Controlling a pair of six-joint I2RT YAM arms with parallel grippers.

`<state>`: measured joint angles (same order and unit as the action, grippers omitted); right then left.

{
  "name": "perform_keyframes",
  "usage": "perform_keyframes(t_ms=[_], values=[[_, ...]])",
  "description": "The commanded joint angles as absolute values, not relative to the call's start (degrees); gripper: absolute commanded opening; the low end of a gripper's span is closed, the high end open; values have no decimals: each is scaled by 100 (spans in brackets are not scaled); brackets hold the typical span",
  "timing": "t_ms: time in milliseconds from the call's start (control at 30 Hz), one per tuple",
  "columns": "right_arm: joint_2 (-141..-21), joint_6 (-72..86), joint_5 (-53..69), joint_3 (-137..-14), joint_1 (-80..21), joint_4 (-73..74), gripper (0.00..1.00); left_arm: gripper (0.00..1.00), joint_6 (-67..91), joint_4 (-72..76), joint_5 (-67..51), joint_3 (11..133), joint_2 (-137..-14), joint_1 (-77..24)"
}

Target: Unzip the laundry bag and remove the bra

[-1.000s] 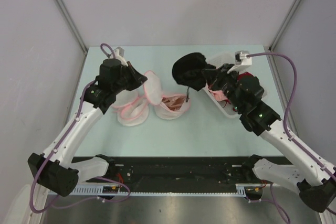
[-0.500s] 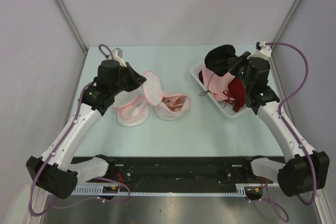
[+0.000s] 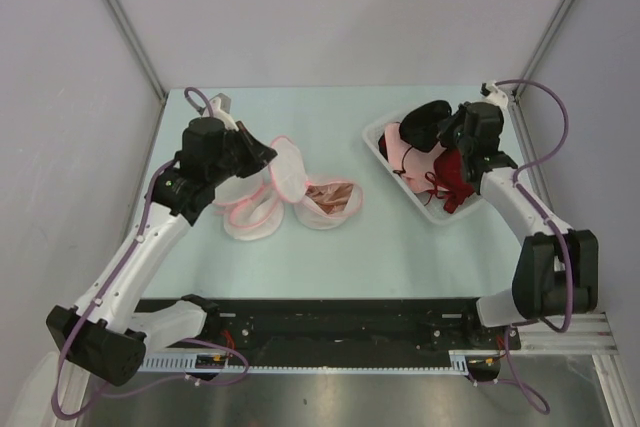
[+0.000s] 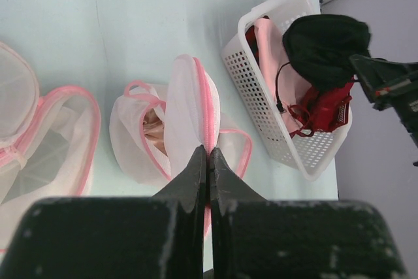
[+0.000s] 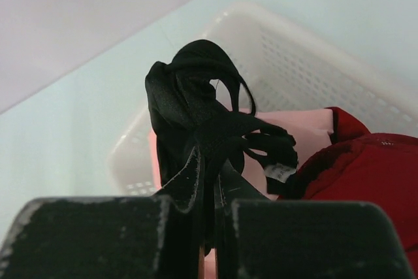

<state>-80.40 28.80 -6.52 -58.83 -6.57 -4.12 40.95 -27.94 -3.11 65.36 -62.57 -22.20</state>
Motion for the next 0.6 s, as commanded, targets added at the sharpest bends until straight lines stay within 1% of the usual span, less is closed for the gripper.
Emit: perform_keyframes(t_ms=[0, 33, 100, 133, 167, 200, 233, 333, 400, 567], values=[[-8612, 2751, -484, -6537, -501, -230, 0, 1, 3990, -2812, -220, 6548, -6073, -2180], [-8718, 2742, -501, -6713, -501, 154, 15, 0, 3999, -2812, -220, 6557, -6073, -2188], [-8658, 2733, -588, -6715, -536, 254, 41, 0, 3999, -2821, -237, 6565, -6099, -2188], [-8588, 2699, -815, -6724, -632, 359, 67, 0, 4008, -2813, -237, 6574, -6108, -2188], [-8369, 2655, -913, -6715, -676, 395, 75, 0, 4017, -2813, -246, 6583, -6100, -2188], [-8245, 2567, -1018, -6715, -738, 439, 85, 0, 4043, -2812, -255, 6592, -6100, -2188], [-8114, 2540, -1176, -6715, -790, 509, 91, 0, 4052, -2804, -255, 6600, -6091, -2188], [-7534, 2400, -1563, -6715, -1063, 685, 94, 0, 4113, -2812, -237, 6679, -6038, -2188], [-7183, 2321, -1634, -6689, -1379, 738, 93, 0, 4175, -2821, -220, 6715, -5994, -2188], [-7022, 2065, -1924, -6566, -2503, 817, 92, 0, 4236, -2769, -185, 6733, -5933, -2188]])
